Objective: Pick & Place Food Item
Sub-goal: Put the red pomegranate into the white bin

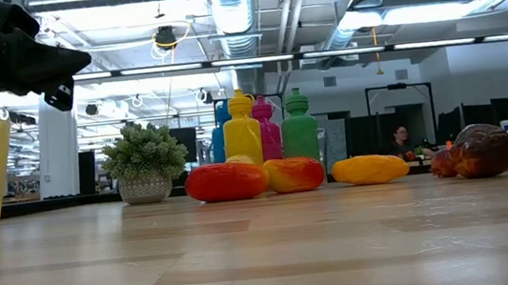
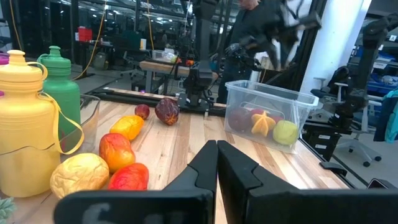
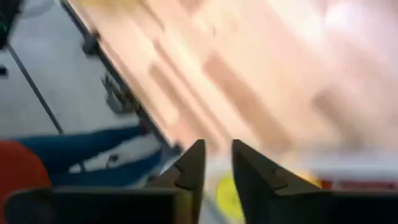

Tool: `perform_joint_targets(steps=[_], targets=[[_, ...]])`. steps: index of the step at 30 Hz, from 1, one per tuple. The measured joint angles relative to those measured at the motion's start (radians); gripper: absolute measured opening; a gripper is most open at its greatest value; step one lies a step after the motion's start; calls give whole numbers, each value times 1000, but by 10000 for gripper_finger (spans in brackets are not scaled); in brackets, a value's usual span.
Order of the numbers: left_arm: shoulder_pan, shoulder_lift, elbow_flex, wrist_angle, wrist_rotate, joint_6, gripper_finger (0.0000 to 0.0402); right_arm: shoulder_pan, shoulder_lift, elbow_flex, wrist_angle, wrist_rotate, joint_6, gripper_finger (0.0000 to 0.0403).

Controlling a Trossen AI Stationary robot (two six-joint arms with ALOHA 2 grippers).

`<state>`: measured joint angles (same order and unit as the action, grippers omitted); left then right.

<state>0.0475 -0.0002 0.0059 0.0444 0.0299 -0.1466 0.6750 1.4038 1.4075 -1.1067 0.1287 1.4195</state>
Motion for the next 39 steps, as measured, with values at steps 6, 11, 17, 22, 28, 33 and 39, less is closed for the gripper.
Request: perform_joint_targets(steps=[6, 11, 17, 22, 28, 33, 39], targets=[[0, 0, 0, 0, 0, 0, 0, -195, -46, 16, -50, 29, -227, 181], [0, 0, 0, 0, 0, 0, 0, -391, -26, 16, -234, 28, -316, 297], [0, 0, 0, 0, 0, 0, 0, -648, 45, 10, -447, 34, -274, 386], [0, 0, 0, 0, 0, 0, 0, -808, 80, -59, -353, 50, -343, 390], [0, 0, 0, 0, 0, 0, 0, -960, 90, -216, -210, 89, -357, 382], [0, 0, 0, 0, 0, 0, 0, -1048, 87, -336, -119, 88, -313, 381], [0, 0, 0, 0, 0, 0, 0, -1056, 87, -404, 17, 195, -221, 381]])
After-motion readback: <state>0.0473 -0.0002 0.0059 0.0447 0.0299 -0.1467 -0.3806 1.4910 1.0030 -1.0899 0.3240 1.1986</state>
